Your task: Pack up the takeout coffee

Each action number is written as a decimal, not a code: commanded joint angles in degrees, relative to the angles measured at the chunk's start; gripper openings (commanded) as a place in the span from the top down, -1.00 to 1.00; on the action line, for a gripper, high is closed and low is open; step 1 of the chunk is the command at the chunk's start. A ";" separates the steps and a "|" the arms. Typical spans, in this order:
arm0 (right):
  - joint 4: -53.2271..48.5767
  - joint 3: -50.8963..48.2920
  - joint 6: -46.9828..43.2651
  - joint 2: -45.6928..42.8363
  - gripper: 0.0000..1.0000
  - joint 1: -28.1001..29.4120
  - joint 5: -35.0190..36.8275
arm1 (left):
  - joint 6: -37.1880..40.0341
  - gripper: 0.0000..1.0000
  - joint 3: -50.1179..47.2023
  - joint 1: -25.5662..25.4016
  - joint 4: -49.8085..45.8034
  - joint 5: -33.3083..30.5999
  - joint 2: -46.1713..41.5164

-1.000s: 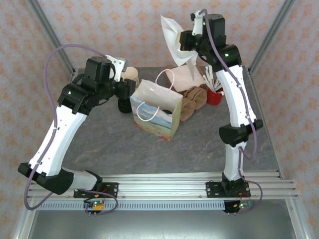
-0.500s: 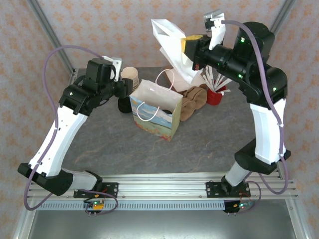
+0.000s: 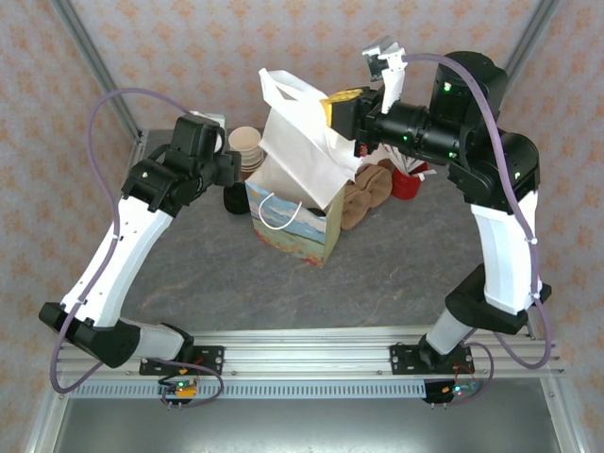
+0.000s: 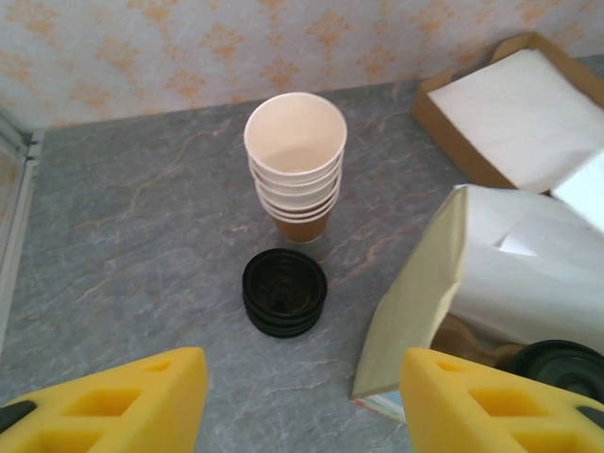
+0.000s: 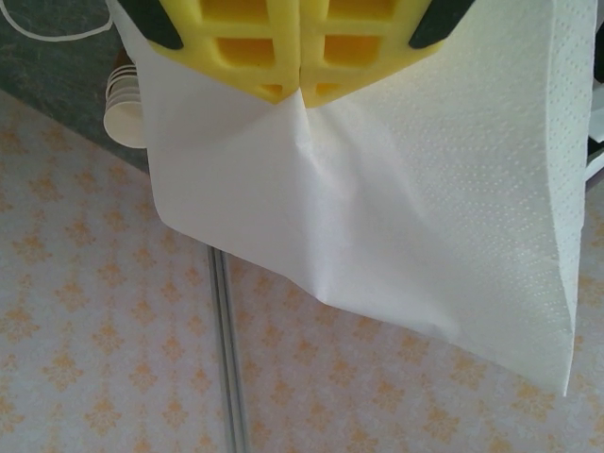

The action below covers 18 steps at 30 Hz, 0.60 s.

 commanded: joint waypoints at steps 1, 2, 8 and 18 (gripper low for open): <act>1.24 -0.88 1.52 1.22 1.00 0.31 -0.93 | -1.22 -0.14 -0.79 0.71 -0.75 -3.10 -0.29; 1.24 -1.28 1.51 1.33 1.00 0.33 -0.52 | -1.22 -0.14 -0.89 0.84 -0.76 -3.18 -0.38; -1.15 -2.68 -1.16 3.52 1.00 0.25 5.12 | -1.04 -0.14 -2.10 1.39 -0.52 -3.43 -1.27; -5.42 0.48 -6.75 8.74 1.00 -2.78 6.69 | -0.65 -0.14 -2.65 1.65 -0.48 -3.53 -2.11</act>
